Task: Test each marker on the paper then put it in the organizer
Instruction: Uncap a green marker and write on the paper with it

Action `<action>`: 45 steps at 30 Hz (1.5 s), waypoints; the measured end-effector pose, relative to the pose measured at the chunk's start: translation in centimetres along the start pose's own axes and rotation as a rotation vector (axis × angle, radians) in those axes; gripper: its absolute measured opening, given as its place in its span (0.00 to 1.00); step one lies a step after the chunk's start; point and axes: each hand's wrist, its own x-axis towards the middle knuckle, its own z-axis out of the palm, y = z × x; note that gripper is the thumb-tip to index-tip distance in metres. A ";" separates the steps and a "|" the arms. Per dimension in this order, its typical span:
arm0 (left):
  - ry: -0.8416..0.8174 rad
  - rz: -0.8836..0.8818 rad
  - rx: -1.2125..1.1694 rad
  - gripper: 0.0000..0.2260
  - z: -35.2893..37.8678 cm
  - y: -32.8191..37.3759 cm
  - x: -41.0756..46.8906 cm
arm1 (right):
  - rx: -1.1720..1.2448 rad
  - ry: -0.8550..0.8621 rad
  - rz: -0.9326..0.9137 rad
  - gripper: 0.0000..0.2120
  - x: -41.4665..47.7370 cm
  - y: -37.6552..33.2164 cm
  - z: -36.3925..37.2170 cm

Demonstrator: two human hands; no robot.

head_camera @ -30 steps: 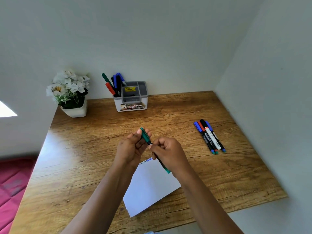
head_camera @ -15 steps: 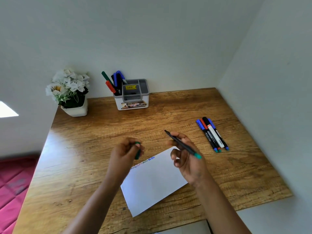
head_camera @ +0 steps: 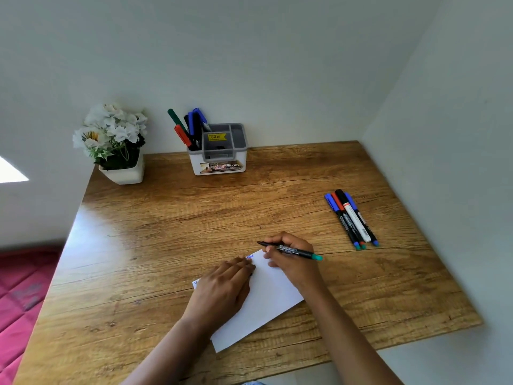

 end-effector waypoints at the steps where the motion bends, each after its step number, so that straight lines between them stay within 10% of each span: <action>1: 0.002 -0.002 -0.007 0.16 0.1 0.0 0.0 | -0.054 -0.003 -0.023 0.04 0.1 0.4 0.1; 45: -0.017 0.000 -0.080 0.16 0.8 -0.6 -0.2 | -0.193 -0.041 -0.040 0.05 1.0 1.6 0.7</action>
